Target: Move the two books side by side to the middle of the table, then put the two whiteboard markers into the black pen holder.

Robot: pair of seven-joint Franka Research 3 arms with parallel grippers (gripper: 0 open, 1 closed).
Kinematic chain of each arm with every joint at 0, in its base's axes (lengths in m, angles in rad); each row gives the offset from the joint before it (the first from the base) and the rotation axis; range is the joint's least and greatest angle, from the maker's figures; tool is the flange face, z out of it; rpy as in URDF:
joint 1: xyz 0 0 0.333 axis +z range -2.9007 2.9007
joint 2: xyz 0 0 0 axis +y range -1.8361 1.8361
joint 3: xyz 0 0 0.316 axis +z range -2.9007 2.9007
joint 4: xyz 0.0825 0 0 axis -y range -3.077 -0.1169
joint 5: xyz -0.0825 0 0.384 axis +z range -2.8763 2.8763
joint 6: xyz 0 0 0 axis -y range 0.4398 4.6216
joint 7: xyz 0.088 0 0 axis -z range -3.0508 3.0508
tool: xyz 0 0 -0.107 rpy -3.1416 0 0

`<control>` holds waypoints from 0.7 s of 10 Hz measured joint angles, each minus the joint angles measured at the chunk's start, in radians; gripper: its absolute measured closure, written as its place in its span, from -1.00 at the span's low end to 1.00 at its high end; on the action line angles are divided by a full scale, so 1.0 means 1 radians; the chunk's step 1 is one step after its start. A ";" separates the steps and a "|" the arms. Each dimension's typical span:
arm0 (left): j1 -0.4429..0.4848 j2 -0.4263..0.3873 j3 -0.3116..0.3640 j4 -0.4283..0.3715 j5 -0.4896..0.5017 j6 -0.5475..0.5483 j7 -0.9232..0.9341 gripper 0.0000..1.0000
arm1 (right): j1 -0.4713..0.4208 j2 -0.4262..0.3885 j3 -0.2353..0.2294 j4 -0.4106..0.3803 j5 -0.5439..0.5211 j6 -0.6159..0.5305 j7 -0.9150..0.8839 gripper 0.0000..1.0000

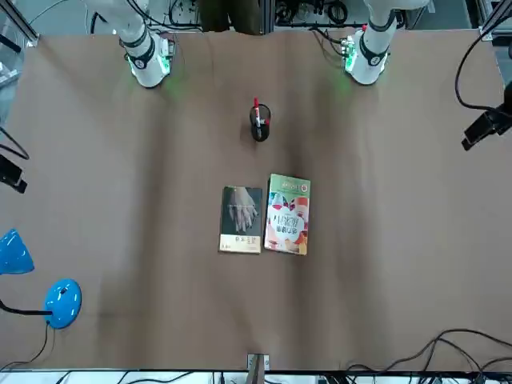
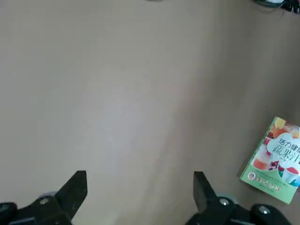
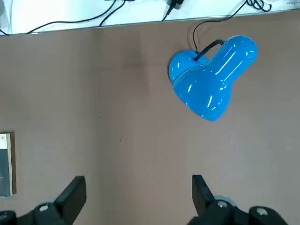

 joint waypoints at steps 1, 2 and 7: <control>0.018 0.025 -0.019 0.029 0.000 0.000 0.013 -1.00 | 0.000 0.000 0.000 0.000 0.000 0.000 0.000 -0.99; 0.039 0.055 -0.039 0.054 0.000 0.000 0.032 -1.00 | 0.000 0.000 0.000 0.000 0.000 0.000 0.000 -0.99; 0.074 0.112 -0.060 0.104 -0.084 0.000 0.113 -1.00 | 0.000 0.000 0.001 0.000 0.000 -0.001 0.000 -0.99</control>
